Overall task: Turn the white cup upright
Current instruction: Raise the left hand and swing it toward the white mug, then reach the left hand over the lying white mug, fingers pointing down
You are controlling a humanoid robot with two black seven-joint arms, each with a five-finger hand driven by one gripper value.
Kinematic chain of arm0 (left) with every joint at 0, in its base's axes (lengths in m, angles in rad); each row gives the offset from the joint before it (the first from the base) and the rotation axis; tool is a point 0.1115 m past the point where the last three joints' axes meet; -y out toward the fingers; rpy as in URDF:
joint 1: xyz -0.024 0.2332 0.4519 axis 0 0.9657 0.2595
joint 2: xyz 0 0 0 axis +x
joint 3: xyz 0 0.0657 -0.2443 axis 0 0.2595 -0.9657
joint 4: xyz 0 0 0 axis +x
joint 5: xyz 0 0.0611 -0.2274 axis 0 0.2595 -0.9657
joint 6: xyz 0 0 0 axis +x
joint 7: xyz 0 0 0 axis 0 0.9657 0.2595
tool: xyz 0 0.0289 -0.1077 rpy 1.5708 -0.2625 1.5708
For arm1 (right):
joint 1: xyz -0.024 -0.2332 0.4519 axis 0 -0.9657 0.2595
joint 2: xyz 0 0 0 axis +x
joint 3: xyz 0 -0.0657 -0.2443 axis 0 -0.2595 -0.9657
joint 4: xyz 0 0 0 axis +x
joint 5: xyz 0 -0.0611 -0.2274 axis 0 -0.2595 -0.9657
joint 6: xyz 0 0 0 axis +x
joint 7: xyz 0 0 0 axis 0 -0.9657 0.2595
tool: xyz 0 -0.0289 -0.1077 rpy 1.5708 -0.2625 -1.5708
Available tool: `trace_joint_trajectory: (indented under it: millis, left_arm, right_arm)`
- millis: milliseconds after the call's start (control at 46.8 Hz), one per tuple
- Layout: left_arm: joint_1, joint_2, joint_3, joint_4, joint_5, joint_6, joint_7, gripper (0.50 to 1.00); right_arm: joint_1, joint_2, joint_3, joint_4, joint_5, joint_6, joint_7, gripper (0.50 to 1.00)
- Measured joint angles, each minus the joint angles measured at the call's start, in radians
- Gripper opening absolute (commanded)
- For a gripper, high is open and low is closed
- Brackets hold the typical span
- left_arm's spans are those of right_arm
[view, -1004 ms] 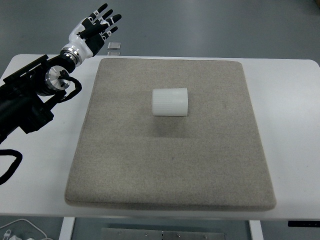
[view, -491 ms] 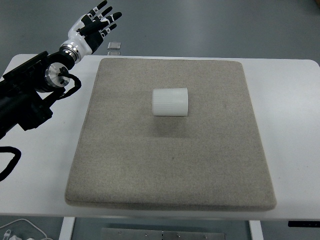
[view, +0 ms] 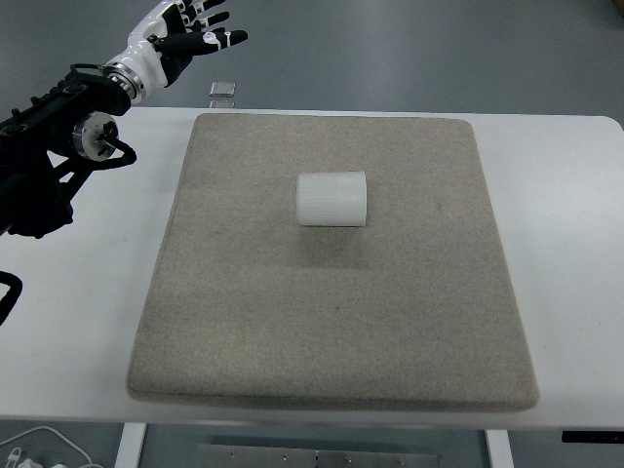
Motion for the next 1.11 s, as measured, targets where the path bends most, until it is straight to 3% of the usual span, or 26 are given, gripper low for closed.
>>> trace_joint_trajectory:
  millis: [299, 555, 897, 1111]
  left_arm:
    - [0.006, 0.112, 0.012, -0.154, 0.2, -0.002, 0.0, 0.992]
    - [-0.015, 0.201, 0.121, -0.289, 0.32, -0.064, 0.0, 0.981]
    - [-0.022, 0.221, 0.136, -0.426, 0.61, -0.068, 0.01, 0.984]
    - [-0.046, 0.228, 0.169, -0.486, 0.692, -0.122, 0.017, 0.981]
  right_arm:
    - [0.0, 0.0, 0.0, 0.0, 0.0, 0.0, 0.0, 0.93]
    - [0.0, 0.0, 0.0, 0.0, 0.0, 0.0, 0.0, 0.93]
    - [0.0, 0.0, 0.0, 0.0, 0.0, 0.0, 0.0, 0.93]
    - [0.0, 0.0, 0.0, 0.0, 0.0, 0.0, 0.0, 0.93]
